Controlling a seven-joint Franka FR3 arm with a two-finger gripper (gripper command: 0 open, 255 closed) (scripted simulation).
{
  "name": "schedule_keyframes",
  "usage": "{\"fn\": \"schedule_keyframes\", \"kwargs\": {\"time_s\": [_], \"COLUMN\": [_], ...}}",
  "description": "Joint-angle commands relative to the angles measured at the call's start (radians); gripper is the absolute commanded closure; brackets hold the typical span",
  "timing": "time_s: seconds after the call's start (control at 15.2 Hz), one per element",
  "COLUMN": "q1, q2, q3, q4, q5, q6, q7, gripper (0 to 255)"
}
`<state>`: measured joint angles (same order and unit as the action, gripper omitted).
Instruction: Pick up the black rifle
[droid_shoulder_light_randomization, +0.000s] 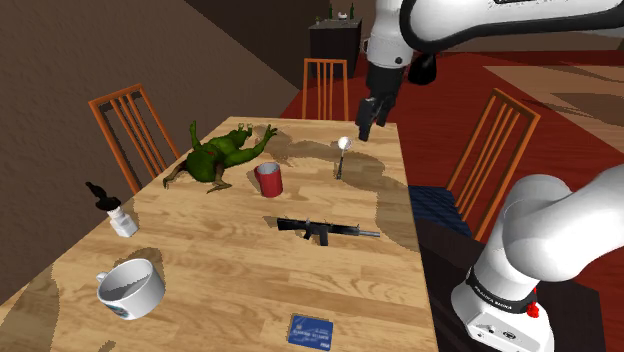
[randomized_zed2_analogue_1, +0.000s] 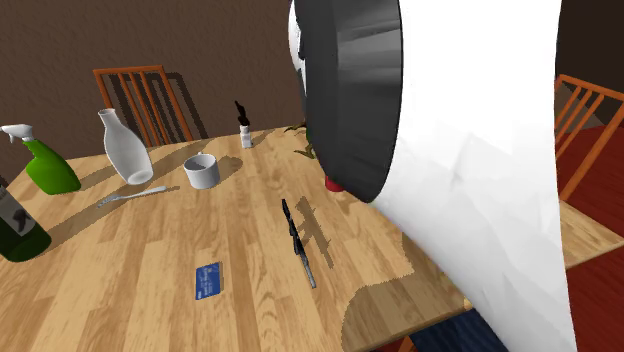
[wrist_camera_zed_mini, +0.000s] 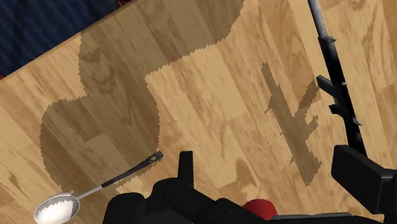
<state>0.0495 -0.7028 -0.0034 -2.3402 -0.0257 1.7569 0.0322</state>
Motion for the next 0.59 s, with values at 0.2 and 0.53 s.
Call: {"fn": "schedule_keyframes", "kwargs": {"time_s": [0.2, 0.53], "q1": [0.058, 0.116], "q2": [0.083, 0.177], "q3": [0.045, 0.095], "q4": [-0.053, -0.09], "q5": [0.022, 0.042], "q6": [0.102, 0.198], "q7": [-0.026, -0.049], "gripper": [0, 0]}}
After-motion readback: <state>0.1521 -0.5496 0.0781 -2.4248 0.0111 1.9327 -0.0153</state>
